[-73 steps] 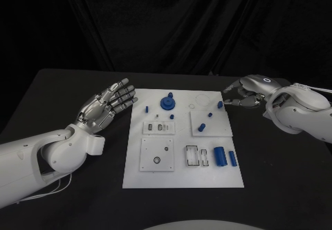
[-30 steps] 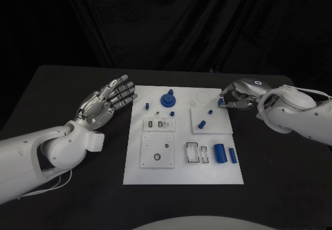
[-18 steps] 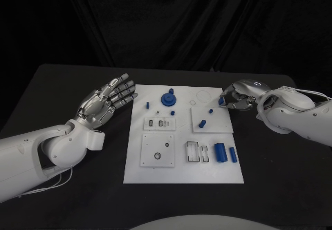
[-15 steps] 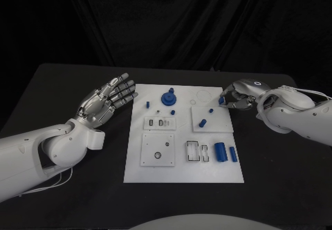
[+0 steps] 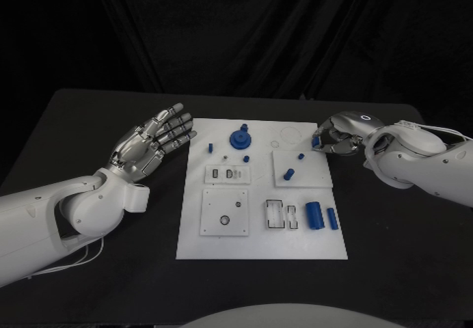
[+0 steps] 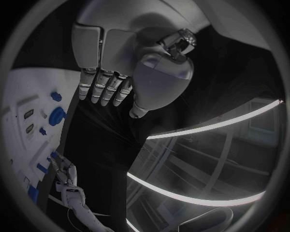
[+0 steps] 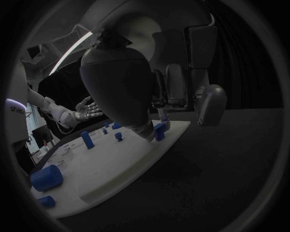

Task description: Assemble the parts on the task board

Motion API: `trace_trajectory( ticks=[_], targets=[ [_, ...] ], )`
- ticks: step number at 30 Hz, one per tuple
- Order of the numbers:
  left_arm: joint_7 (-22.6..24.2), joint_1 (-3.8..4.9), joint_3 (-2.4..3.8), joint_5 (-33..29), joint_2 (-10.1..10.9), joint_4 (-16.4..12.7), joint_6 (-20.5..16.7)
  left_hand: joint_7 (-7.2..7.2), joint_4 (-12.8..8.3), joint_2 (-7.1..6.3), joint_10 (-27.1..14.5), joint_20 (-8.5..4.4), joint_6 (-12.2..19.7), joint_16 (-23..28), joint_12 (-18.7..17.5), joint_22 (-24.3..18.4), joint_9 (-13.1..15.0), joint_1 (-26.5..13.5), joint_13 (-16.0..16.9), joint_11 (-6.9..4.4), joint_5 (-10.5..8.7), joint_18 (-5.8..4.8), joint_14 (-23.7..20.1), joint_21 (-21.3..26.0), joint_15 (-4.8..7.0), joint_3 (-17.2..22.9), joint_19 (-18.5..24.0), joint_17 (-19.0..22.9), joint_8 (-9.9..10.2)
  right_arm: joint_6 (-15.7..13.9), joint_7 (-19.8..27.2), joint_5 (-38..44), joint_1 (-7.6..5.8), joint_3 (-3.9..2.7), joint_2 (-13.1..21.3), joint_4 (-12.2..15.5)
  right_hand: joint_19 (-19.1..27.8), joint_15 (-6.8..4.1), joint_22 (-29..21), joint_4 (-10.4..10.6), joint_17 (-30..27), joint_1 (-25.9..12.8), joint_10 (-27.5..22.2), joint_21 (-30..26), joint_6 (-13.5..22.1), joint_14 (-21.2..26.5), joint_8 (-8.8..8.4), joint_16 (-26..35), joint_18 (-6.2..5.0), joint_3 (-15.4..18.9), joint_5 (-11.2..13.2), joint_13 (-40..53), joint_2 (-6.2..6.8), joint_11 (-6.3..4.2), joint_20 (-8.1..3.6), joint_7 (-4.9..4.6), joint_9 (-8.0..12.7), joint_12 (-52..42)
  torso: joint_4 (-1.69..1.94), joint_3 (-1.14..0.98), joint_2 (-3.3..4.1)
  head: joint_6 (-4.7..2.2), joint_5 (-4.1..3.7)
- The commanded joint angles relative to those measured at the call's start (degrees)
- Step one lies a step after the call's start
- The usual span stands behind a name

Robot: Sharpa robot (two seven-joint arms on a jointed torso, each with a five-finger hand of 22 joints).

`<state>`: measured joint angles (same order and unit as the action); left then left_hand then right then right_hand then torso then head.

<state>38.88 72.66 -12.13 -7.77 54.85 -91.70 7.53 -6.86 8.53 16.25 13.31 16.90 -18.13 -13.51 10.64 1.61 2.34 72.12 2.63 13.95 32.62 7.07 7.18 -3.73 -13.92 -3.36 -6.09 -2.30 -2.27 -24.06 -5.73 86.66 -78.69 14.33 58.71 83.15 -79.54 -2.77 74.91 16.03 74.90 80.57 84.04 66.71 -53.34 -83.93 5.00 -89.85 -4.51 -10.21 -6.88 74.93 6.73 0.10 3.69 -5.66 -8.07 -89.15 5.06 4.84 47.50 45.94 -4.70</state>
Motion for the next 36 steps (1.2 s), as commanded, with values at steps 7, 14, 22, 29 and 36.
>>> trace_trajectory(
  ticks=[7, 14, 22, 29, 36],
  targets=[
    [2.61, -0.16, 0.03, 0.24, -0.04, 0.01, 1.16, -0.08, -0.04, -0.12, -0.11, -0.03, 0.16, -0.27, 0.35, 0.07, -0.01, -0.49, 0.03, 0.21, 0.35, -0.95, -0.08, -0.26, -0.45, 0.45, -0.27, -0.08, -0.15, 0.1, -1.27, 0.06, 0.15, -0.03, -0.33, -0.3, 0.58, 0.11, 8.44, -0.31, 14.92, 1.18, 4.21, -1.08, -3.16, -5.97, 1.39, 0.05, -0.48, -0.78, -0.65, 13.67, -1.67, 0.42, 0.1, 0.16, -1.16, 0.49, 0.09, 0.06, -0.02, -0.1, -0.02],
    [2.53, -0.2, 0.03, 0.24, -0.04, 0.09, 1.2, -0.12, -0.02, -0.03, -0.11, -0.03, 0.19, -0.34, 0.46, 0.06, -0.02, -0.61, 0.04, 0.35, 0.35, -1.01, -0.11, -0.24, -0.51, 0.67, -0.25, -0.08, -0.14, -1.2, -1.19, 0.05, 0.16, -0.03, -0.48, -0.33, 0.48, -0.21, 8.45, -1.51, 14.82, 3.17, 4.27, -1.29, -5.95, -5.91, 2.54, 0.16, -0.51, -2.08, -1.86, 13.73, -4.01, 0.03, -0.15, 0.67, -2.52, 0.45, 0.04, 0.06, -0.01, -0.36, 0.08],
    [2.44, -0.28, 0.03, 0.24, -0.02, 0.22, 1.25, -0.14, -0.01, 0.01, -0.13, -0.03, 0.24, -0.34, 0.48, 0.07, -0.03, -0.65, 0.04, 0.39, 0.36, -1.03, -0.13, -0.25, -0.53, 0.74, -0.25, -0.08, -0.13, -3.57, -0.38, -1.62, 0.14, -0.07, -0.16, 0.49, 0.32, -0.37, 8.51, -2.14, 14.93, 3.81, 4.33, -1.25, -7.1, -5.98, 2.94, 0.04, -0.47, -2.36, -3.66, 13.77, -4.68, -0.05, -0.36, 0.77, -3.39, 0.41, 0.02, 0.07, 0.02, -0.56, 0.18],
    [2.29, -0.33, 0.03, 0.24, 0.09, 0.19, 1.06, -0.14, -0.01, 0.01, -0.13, -0.03, 0.24, -0.34, 0.48, 0.07, -0.03, -0.65, 0.04, 0.39, 0.36, -1.03, -0.13, -0.25, -0.53, 0.74, -0.25, -0.08, -0.13, -5.31, -1.02, -2.09, -1.42, -0.22, 1.94, 5.49, 0.06, -0.13, 8.61, -2.15, 15.05, 3.57, 4.57, -0.95, -7.81, -6.05, 3.1, -0.1, -0.37, -2.07, -5.1, 13.95, -4.32, 0.38, -0.26, 0.7, -3.96, 0.24, 0.01, 0.02, -0.01, -1.02, 0.19],
    [1.98, -0.33, 0.03, 0.24, 0.02, 0.2, 0.84, -0.16, -0.02, 0.02, -0.06, -0.02, 0.2, -0.53, 0.6, 0.08, -0.02, -0.71, 0.06, 0.47, 0.36, -1.07, -0.05, -0.29, -0.59, 0.87, -0.32, -0.11, -0.13, -5.5, -2.17, -2.17, -4.58, -0.26, 2.96, 13.31, -0.27, 0.09, 8.75, -2.29, 15.1, 3.57, 4.92, -0.45, -8.29, -6.07, 3.18, -0.15, -0.26, -1.97, -6.21, 14.22, -4.06, 0.65, -0.11, 0.64, -4.34, -0.03, 0.0, 0.1, -0.08, -1.4, 0.27]
  ],
)
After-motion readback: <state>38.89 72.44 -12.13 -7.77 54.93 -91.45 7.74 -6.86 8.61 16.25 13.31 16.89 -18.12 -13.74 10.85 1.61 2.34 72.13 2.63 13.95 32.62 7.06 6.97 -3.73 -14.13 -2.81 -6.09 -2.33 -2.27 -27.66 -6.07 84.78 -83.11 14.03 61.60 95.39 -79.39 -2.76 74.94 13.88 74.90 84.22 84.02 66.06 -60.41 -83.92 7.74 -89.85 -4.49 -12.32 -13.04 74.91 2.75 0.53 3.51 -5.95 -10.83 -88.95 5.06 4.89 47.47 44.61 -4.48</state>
